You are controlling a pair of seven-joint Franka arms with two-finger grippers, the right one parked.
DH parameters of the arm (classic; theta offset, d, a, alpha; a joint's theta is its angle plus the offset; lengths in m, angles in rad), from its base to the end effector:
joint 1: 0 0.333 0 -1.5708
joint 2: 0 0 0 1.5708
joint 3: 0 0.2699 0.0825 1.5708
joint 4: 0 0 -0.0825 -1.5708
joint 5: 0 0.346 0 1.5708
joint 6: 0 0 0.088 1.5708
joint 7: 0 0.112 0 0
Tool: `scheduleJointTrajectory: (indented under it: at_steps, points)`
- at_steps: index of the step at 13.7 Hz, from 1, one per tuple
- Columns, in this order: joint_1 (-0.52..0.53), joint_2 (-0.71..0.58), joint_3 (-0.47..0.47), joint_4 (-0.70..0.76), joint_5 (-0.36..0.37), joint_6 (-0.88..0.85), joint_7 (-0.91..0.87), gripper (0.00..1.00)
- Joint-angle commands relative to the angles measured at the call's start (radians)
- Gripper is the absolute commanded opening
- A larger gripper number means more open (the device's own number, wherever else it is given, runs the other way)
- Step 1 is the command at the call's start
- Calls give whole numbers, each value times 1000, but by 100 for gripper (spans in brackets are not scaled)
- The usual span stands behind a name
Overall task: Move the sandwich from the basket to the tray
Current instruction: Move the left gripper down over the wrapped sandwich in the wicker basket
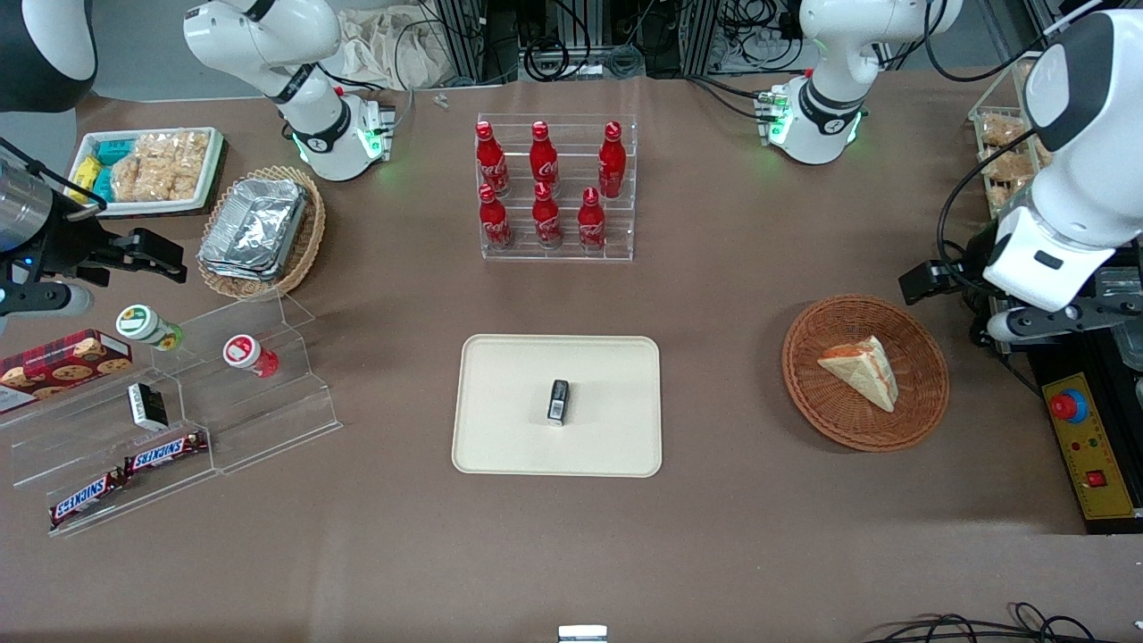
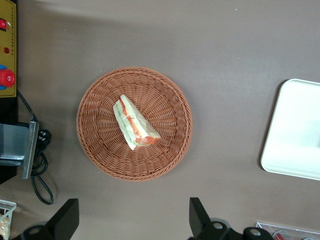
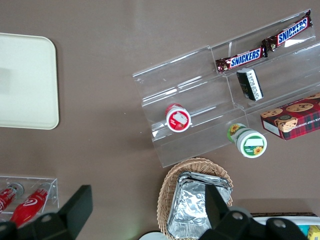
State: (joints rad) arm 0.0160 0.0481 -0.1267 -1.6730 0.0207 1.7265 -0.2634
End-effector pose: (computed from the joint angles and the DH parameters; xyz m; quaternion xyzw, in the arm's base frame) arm 0.5354 -0.0563 0.5171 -0.9972 -0.0748 -0.0042 0.0065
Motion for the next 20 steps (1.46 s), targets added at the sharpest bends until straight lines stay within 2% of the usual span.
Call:
scheduleJointTrajectory:
  at_steps: [1,3,5,6,7,10,13,20]
  points:
    - [25,36,-13,36,1,-16,0,99]
    - [27,56,-11,41,1,-12,-7,97]
    - [44,70,-13,-8,4,34,-101,91]
    - [45,56,-13,-74,5,97,-179,92]
    - [45,39,-13,-141,11,167,-241,99]
    - [47,53,-13,-302,31,376,-460,99]
    - [58,67,-11,-419,33,517,-545,99]
    - [76,190,-11,-470,33,656,-678,99]
